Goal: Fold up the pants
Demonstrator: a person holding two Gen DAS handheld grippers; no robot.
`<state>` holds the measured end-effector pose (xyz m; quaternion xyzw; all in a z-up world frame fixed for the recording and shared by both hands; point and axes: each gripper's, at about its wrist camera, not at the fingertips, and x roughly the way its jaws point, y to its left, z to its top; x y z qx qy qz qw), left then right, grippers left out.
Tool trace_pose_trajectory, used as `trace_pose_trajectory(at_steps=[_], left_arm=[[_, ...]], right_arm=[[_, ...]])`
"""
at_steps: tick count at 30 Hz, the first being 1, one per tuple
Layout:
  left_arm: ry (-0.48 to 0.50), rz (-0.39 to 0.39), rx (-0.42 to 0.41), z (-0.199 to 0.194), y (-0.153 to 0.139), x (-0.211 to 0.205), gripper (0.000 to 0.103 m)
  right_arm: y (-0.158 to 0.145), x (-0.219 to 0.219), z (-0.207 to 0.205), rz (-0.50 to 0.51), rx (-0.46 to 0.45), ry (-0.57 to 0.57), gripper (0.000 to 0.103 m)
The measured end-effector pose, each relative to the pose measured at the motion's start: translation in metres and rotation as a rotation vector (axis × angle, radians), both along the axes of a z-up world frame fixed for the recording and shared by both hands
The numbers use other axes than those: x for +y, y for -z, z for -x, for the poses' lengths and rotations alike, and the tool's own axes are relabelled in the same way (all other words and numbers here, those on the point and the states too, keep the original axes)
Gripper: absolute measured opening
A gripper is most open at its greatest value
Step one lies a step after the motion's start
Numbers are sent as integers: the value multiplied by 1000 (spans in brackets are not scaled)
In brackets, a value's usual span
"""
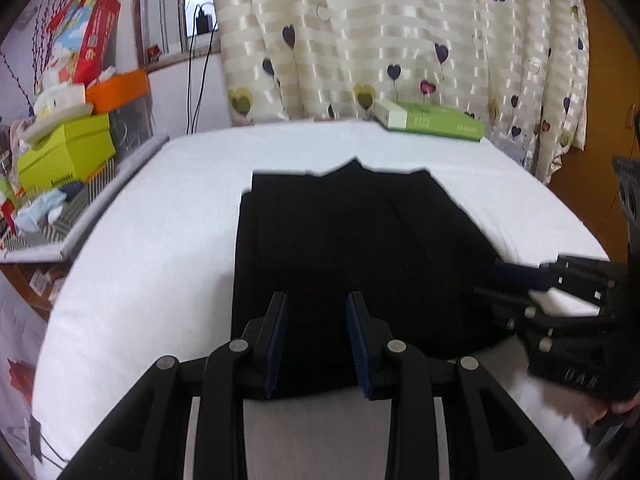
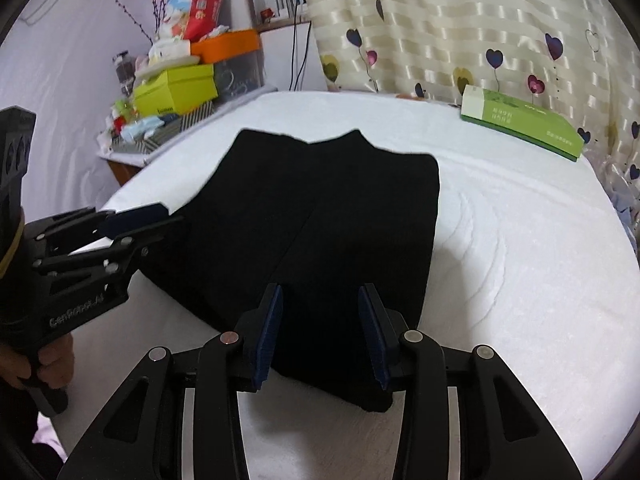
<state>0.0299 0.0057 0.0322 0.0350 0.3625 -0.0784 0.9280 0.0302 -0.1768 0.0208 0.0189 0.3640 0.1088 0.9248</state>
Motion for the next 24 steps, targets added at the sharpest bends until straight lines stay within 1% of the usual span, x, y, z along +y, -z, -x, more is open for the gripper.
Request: trace_pose_trajectory(at_steps=[3,6,9,11,15,17,19,20,21,24], left_arm=[[-2,5,-21,6,3,2,33],[-5,45,-6,3,4,8,33],[-15,58,-2,7,1,17,33],[-30,92,6,9,-3,30,33],[-63,111,-4,8,-9,51,33],[-79,127,8,2,-10,58,33],[-74,152,14,-4,-11,62,36],[-70,163,16,-7,-12,63,42],[-65,174,19,-9,-12,64,45],[-49,204,32,-19,-12,64,46]], right_arm=[[2,1,-1,2,15,-5,43],[0,2,2,16,15,-8,44],[-4,0,8,23,8,-13,45],[-7,-8,13,-3,1,1,45],[-13,-30,15,-76,-12,49,49],[-14,-41,11,-121,-6,72,50],[-16,-50,6,-165,0,89,50],[-16,-54,4,-185,6,95,51],[-16,-56,1,-192,10,99,51],[-15,-60,-5,-204,19,105,52]])
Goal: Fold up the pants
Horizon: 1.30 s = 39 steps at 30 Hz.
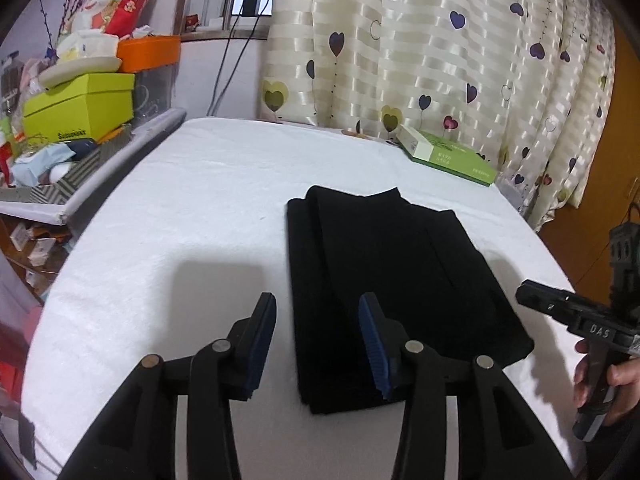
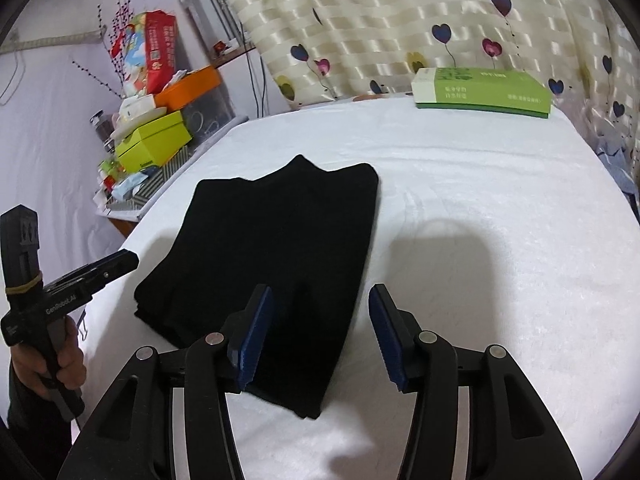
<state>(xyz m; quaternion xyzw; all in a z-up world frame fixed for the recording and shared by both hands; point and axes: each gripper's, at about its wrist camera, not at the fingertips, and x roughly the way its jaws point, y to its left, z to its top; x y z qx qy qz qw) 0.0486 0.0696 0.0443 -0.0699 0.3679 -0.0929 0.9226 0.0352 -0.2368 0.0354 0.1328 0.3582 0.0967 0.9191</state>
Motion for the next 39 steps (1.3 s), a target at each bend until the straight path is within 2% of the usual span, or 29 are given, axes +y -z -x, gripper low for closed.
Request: trace_pose_trajectory(at_steps=[11,12,14,19,23,25,27,29,34,39], left_arm=[[35,17,84,-47,21,-9,46],[34,22,92,-49,23,-8,50],[29,52,99,-53,26,-3,55],[46,131,124,-67,34,3,60],[38,169,121,-73,38,3,60],[37,165,120,-72,37,0,55],[42,165,112,-67,36,0,44],[39,149,102,-64,33,-3,39],[24,115,99,-67,27,-8,30],[25,133,74,-62,14,-5,19]], right_arm=[[13,-11,-35,-83,55,-33,52],[15,-12,-38,-93,62,-36,52],[18,-12,-44,-103,77,-41,52],[23,-9,-55,-114,87,-50,52],[23,-4,-63,-94,85,-42,52],[22,-3,-63,-88,93,-35,52],[22,-2,-61,-94,96,-41,52],[22,-1,-58,-86,91,-52,38],[21,-1,-61,-100,83,-52,20],[9,2,-54,-112,52,-55,16]])
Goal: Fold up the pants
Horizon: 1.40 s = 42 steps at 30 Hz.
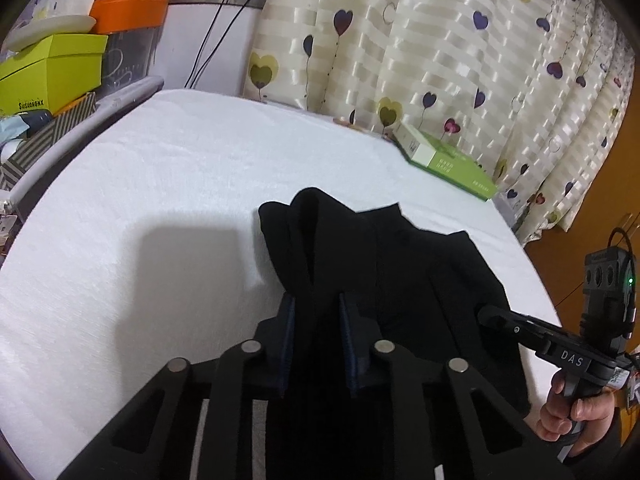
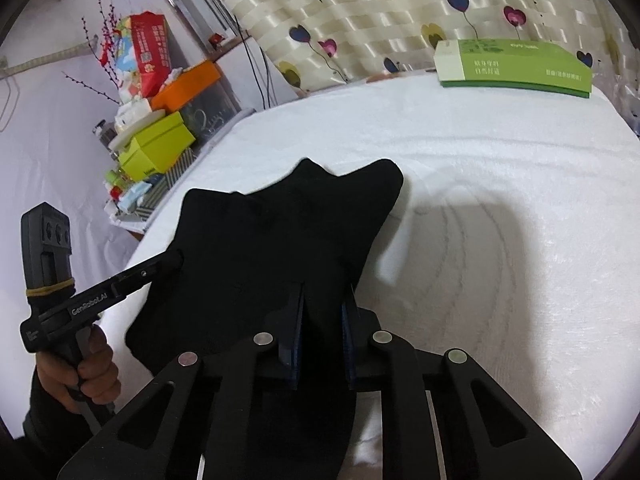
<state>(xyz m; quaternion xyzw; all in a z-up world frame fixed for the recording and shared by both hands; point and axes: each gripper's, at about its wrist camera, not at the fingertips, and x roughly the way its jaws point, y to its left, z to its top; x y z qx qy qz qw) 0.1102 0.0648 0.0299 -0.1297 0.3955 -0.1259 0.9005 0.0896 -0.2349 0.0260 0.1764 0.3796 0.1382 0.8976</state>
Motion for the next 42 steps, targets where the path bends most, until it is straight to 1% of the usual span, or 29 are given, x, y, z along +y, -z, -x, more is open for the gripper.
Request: trace_pose_trajectory(at_steps=[4,10,13,19,24,26,28,30,32,33,34,37,39,42], left_arm=[[12,7,-26,3,-15,0,16],[17,-15,-74,-2,-39,4,16],[7,-23,-89,-12,-51,16,16],[-34,-78,-96,-38,-62,49,16],[-65,-114,-86,-60,-55,73,16],[-74,-130,-76,-69,-44,80,16],[-80,-125,-40,-76,-28,88,16],[-104,-153,-16,-79,-10,93,18],[-119,-122,8,-80,4,103,21],[-132,-106,15,-79,7,108,21],[-138,-95,14,-76,8,111,21],[-165,-119,-7,-62,1,117,21],[-182,-121,-33,-49,-7,119,21],[-154,-113,-96,-27,-21,110,21]], right_arm=[[-14,2,5,-20,-31,4,15],[-36,19,0,-22,-76,-24,15],[-44,28,-11,-36,-88,-37,15],[-54,55,-46,-50,-103,-78,15],[-45,81,-78,-41,-81,-118,15],[-36,86,-90,-36,-66,-129,15],[-23,89,-101,-21,-38,-122,15],[-10,86,-109,-7,-3,-103,16],[-2,82,-112,-3,26,-94,28],[-1,81,-111,7,28,-89,29],[-3,80,-107,22,19,-85,29],[-19,82,-92,88,-41,-77,29],[-28,84,-83,105,-75,-80,29],[-32,95,-72,122,-106,-108,29]])
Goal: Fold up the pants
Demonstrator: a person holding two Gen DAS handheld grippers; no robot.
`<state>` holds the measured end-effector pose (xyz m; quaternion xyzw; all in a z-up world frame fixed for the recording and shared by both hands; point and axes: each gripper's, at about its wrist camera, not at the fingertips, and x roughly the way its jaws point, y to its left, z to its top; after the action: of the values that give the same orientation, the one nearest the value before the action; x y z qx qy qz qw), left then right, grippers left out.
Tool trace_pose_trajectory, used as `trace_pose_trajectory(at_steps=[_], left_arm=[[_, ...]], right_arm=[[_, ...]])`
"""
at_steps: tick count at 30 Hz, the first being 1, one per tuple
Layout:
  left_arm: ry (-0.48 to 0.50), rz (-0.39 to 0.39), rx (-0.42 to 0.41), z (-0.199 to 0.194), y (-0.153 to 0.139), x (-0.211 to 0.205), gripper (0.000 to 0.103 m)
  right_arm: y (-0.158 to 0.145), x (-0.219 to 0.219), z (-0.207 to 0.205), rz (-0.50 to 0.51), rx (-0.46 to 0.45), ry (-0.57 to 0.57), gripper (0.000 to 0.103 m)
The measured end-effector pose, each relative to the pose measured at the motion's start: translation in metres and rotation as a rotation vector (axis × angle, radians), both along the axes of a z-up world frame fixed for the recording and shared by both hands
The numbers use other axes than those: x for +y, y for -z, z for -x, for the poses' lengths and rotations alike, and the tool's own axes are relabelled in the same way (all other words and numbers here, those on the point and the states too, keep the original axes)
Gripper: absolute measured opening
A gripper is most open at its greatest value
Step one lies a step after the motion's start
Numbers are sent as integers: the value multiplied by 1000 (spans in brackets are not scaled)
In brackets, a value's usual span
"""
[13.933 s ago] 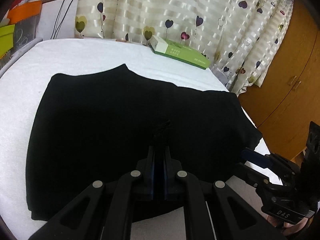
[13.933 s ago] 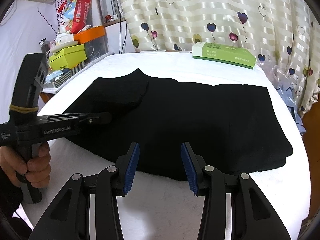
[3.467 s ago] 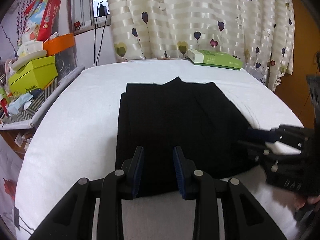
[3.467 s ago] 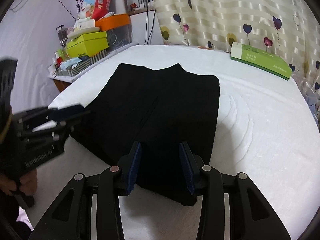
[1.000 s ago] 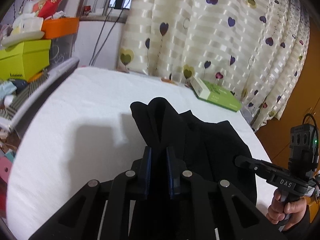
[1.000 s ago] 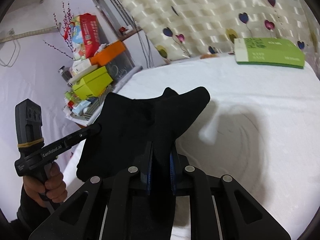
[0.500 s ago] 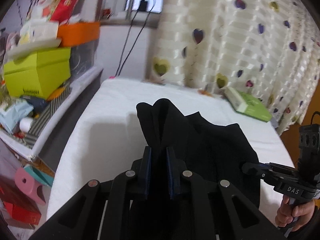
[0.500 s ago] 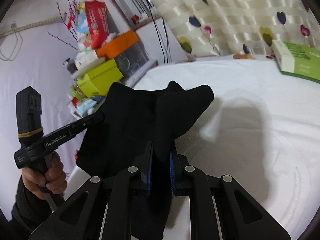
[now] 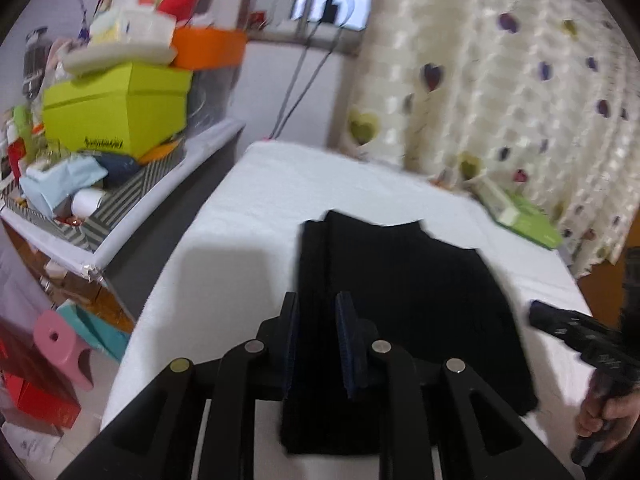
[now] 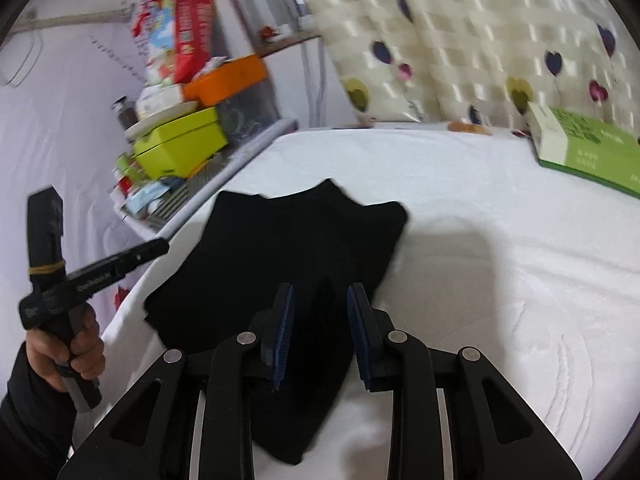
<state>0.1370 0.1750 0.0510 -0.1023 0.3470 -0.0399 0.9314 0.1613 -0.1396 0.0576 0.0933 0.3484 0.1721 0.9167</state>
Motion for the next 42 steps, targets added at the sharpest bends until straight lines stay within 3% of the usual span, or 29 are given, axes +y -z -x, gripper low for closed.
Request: trace_pose_trajectory(at_steps=[4,10,13,17,24,28,32,35,38,42], left_arm=[[74,-9,-1,17,2,-22,21],[102,-91,45,15,14,-33,21],[116,-89,17,2,-2,-34,21],[141,-115,7,-39,-12,-44,21],[104,-199,85,-90,20,-55,21],[110,-218,46,-85,26,-56,21],[62,-237,55,-73,17,-50,21],[61,-229,27,-45,4,-49,21],[68,-239,-17,-9,-6,-56,21],[77,-188,-26,31,-2,-63,21]], right_arm=[[26,25,-7,100,91,-46,24],[16,18,-9,85,54,-48,24],[7,10,-18,110,10,-17,24],[6,4,-46,107,14,19,24],[30,-1,-89,97,98,39,24],[29,1,-86,114,70,31,25],[22,3,-66,164,63,36,25],[16,6,-28,159,42,11,26],[14,12,9,180,17,-16,38],[18,21,51,218,-17,-29,39]])
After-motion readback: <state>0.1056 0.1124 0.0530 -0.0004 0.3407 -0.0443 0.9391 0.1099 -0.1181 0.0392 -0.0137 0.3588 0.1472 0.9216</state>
